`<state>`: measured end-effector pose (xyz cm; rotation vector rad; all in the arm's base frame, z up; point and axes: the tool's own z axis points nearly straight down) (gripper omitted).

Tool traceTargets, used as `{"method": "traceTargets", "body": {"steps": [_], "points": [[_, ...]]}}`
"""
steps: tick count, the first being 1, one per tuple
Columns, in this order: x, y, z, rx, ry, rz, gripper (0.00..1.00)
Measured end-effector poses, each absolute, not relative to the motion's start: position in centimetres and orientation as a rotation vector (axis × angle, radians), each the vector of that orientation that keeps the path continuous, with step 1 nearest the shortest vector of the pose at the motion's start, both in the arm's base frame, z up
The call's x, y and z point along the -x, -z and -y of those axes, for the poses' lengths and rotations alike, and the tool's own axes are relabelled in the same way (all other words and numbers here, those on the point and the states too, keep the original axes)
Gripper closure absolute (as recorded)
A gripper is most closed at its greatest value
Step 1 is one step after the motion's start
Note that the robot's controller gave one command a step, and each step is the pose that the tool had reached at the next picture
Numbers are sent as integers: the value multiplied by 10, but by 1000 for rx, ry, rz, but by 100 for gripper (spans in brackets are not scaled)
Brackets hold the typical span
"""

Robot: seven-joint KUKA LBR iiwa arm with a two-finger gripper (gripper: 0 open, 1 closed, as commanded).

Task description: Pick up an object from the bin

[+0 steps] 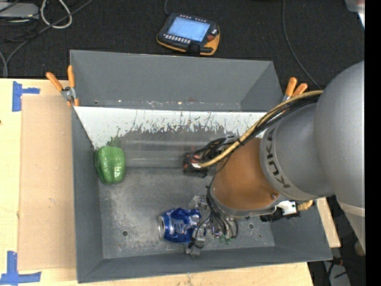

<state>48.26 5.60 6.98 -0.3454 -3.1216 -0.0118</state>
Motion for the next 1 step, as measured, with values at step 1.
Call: {"method": "traceTargets", "body": {"steps": [1], "points": [[-479,-103,-54,241,12,3130,100]]}}
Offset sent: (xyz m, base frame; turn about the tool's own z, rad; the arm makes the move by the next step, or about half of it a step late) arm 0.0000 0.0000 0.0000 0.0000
